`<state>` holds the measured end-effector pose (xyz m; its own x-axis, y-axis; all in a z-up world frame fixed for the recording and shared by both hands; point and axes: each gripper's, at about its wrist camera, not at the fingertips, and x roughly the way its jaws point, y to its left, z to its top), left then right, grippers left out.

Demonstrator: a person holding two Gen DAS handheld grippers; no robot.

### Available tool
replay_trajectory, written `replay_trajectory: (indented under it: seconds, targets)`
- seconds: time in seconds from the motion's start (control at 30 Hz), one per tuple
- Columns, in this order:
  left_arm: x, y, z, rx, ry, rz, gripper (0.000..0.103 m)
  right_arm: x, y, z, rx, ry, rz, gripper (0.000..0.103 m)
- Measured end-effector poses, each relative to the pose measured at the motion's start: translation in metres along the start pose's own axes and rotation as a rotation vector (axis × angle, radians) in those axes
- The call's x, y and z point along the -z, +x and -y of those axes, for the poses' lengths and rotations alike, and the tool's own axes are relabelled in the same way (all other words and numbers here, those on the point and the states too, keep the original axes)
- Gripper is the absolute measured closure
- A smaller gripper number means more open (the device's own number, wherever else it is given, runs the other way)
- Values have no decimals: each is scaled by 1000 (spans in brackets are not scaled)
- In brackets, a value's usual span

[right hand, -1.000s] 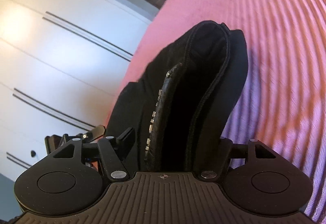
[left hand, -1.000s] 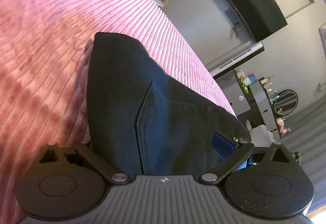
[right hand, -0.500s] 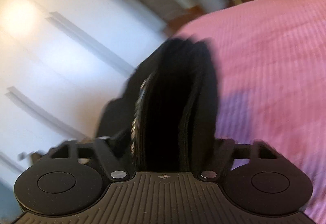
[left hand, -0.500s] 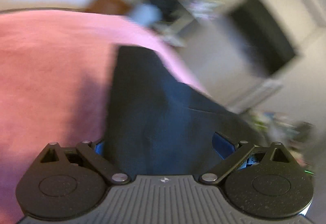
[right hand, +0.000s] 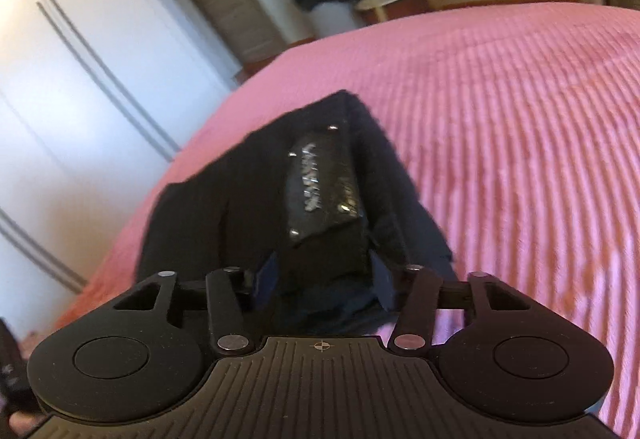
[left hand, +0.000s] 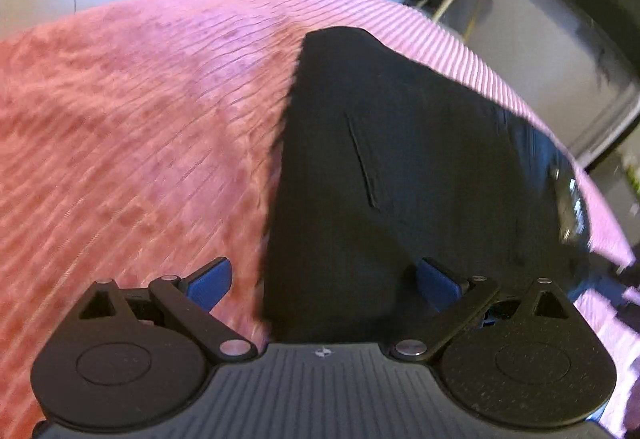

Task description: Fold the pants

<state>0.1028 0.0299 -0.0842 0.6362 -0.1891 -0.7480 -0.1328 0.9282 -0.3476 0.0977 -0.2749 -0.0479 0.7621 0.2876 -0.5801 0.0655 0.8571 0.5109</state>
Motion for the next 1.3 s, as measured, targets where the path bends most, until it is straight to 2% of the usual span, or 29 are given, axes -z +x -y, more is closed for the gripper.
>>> replay_trajectory:
  seconds: [0.03, 0.1, 0.13, 0.27, 0.37, 0.47, 0.5, 0.53, 0.6, 0.67, 0.73, 0.8, 0.9, 0.97, 1.03, 1.13, 1.2, 1.3]
  targets:
    - [2, -2, 2, -13, 9, 6, 4, 2, -4, 8, -18, 65, 11, 52]
    - [8, -10, 1, -14, -9, 28, 4, 8, -2, 20, -7, 143, 11, 41]
    - [11, -13, 0, -19, -22, 34, 4, 11, -4, 25, -2, 164, 12, 40]
    - [19, -18, 0, -39, -31, 61, 4, 15, 9, 44, -78, 300, -42, 38]
    - [24, -26, 0, -55, -19, 77, 4, 17, 28, 57, -124, 385, -33, 33]
    - [30, -34, -1, -78, -25, 81, 4, 16, 42, 64, -163, 471, -39, 33]
    - [31, -34, -2, -92, -25, 73, 4, 14, 47, 66, -168, 497, -42, 39]
    - [32, -32, -2, -98, -22, 72, 4, 12, 50, 66, -175, 512, -31, 40]
    - [32, -33, -2, -109, -12, 77, 4, 14, 61, 65, -147, 490, -12, 53]
    - [33, -33, 0, -129, -2, 84, 4, 13, 59, 54, -93, 391, 14, 62]
    - [34, -31, 0, -139, 5, 83, 4, 11, 50, 33, -57, 280, 62, 66]
    - [34, -30, 1, -155, 15, 80, 4, 10, 41, 19, -56, 228, 119, 69]
    - [34, -29, 1, -155, 20, 81, 4, 8, 37, 14, -1, 164, 160, 69]
    - [33, -28, 1, -158, 21, 79, 4, 11, 48, 27, 46, 181, 124, 69]
    - [33, -25, 1, -163, 23, 68, 4, 15, 62, 35, 88, 139, 88, 64]
    - [33, -23, 1, -172, 32, 69, 4, 13, 57, 28, 95, 88, 80, 58]
    - [33, -24, 0, -171, 31, 69, 4, 13, 44, 31, 91, 122, 79, 53]
    - [33, -27, -1, -171, 30, 80, 4, 14, 25, 28, 100, 144, 91, 53]
